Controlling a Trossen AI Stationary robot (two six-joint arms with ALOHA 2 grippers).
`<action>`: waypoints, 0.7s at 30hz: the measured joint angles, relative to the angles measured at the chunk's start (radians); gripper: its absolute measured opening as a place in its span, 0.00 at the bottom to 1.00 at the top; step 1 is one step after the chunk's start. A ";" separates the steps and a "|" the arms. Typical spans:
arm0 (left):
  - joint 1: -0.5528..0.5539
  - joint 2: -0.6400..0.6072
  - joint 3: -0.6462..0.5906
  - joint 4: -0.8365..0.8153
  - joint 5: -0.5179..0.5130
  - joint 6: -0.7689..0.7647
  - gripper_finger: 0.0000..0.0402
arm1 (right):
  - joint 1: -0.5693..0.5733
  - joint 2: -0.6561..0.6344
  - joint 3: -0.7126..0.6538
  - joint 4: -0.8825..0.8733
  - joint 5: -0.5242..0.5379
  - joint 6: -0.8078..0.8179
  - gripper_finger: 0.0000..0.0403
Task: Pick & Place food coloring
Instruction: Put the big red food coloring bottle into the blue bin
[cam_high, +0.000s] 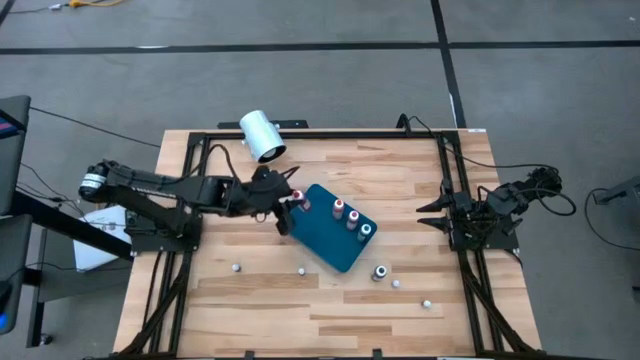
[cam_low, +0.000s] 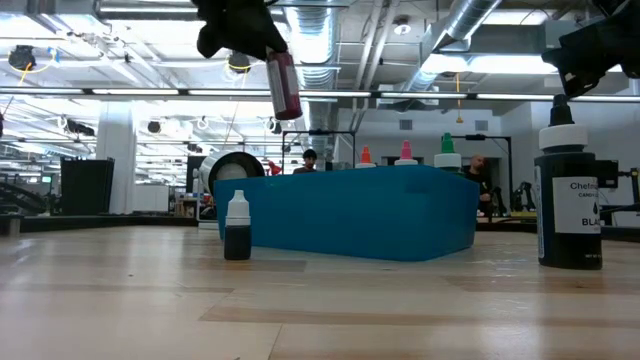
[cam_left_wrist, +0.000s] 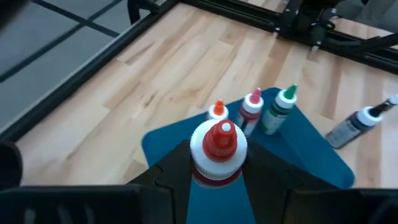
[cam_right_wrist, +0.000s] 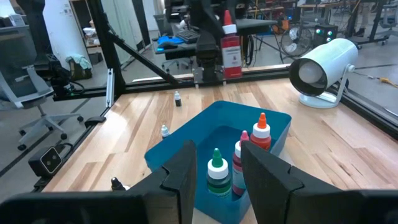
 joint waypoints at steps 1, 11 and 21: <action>0.007 0.000 0.000 0.009 0.001 0.013 0.28 | 0.000 0.000 0.000 0.000 0.000 0.000 0.28; 0.058 0.000 0.000 0.041 0.035 0.073 0.28 | 0.000 0.000 0.000 0.000 0.000 0.000 0.28; 0.059 0.017 0.000 0.124 0.029 0.103 0.28 | 0.000 0.000 0.000 0.000 0.000 0.000 0.28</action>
